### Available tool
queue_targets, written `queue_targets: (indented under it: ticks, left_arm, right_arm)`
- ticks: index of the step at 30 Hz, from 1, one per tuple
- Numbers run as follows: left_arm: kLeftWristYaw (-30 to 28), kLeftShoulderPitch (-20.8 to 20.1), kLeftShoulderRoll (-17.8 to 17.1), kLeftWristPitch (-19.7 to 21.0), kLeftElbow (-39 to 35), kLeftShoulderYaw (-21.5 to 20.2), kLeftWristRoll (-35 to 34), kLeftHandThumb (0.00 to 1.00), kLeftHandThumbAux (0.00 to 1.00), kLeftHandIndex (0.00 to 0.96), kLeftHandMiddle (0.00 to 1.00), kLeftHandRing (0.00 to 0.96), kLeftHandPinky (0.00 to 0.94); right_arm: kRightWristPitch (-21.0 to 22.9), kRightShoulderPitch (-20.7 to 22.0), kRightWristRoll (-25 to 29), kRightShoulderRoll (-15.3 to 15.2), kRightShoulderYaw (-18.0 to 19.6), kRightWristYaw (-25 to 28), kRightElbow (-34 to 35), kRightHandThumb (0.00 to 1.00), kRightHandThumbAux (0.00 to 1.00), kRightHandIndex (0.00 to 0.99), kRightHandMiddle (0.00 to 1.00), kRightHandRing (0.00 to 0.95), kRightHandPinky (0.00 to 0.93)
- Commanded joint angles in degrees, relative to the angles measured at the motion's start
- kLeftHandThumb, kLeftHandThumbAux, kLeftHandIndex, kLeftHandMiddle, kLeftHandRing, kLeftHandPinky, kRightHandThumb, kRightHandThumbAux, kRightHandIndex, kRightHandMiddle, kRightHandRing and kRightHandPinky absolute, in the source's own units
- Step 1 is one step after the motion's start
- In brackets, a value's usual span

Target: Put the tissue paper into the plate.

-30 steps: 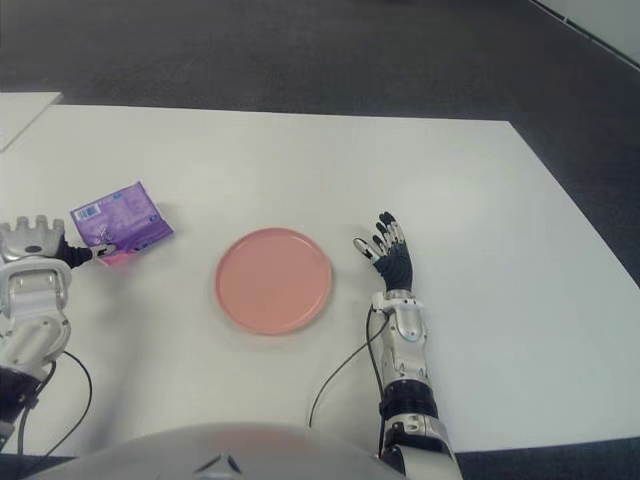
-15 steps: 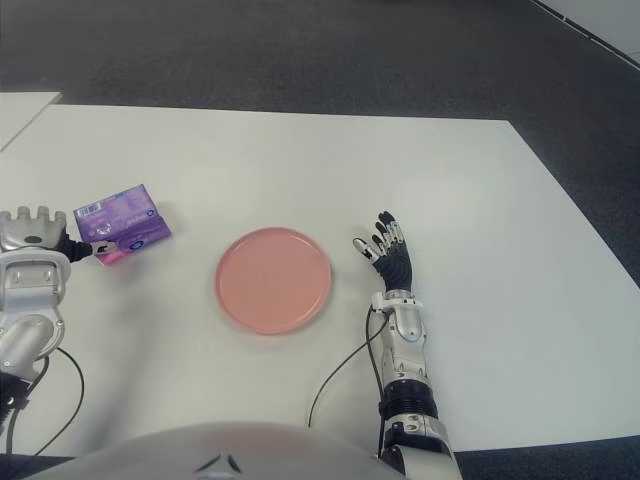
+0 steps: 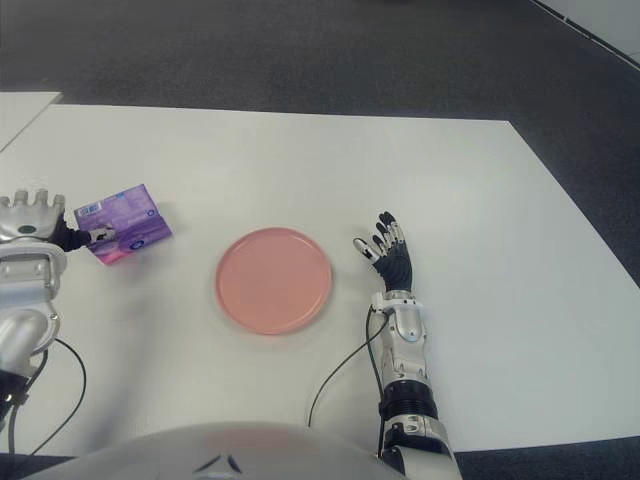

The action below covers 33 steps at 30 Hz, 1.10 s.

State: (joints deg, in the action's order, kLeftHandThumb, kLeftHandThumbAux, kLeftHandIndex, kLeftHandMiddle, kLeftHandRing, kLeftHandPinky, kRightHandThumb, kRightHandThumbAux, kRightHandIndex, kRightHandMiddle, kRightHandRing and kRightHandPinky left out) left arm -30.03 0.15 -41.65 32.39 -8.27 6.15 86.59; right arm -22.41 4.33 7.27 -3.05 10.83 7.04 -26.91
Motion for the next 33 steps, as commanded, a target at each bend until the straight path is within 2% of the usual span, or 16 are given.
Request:
queue_targets:
  ticks: [1,5,14,22,33]
  left_arm:
    - [-1.1,0.8,0.2,-0.9,-3.9,-1.0,0.1,0.034,0.082,0.0,0.0,0.0,0.0]
    - [-1.9,0.6,0.3,-1.4,-5.5,-1.6,0.7,0.038,0.089,0.0,0.0,0.0,0.0]
    - [-4.0,2.9,0.6,-3.2,-16.1,-5.6,2.7,0.056,0.095,0.0,0.0,0.0,0.0]
    - [-1.1,3.3,1.9,-5.8,-16.8,-7.7,0.6,0.085,0.099,0.0,0.0,0.0,0.0]
    - [3.4,4.1,2.3,-11.4,-13.2,-7.4,-4.9,0.12,0.109,0.0,0.0,0.0,0.0]
  right_arm:
    - [1.8,-1.9,0.8,0.5,0.1,-0.1,-1.2,0.129,0.741,0.0,0.011,0.01,0.05]
    - [1.8,-2.0,0.8,0.5,0.1,-0.1,-1.1,0.129,0.741,0.0,0.011,0.01,0.05]
    - [1.8,-1.8,0.7,0.6,0.0,-0.2,-1.3,0.129,0.741,0.0,0.011,0.01,0.05]
    - [1.7,-1.7,0.5,0.8,-0.2,-0.5,-1.5,0.129,0.741,0.0,0.011,0.01,0.05]
    - [1.6,-1.8,0.5,0.9,-0.4,-0.7,-1.4,0.129,0.741,0.0,0.011,0.01,0.05]
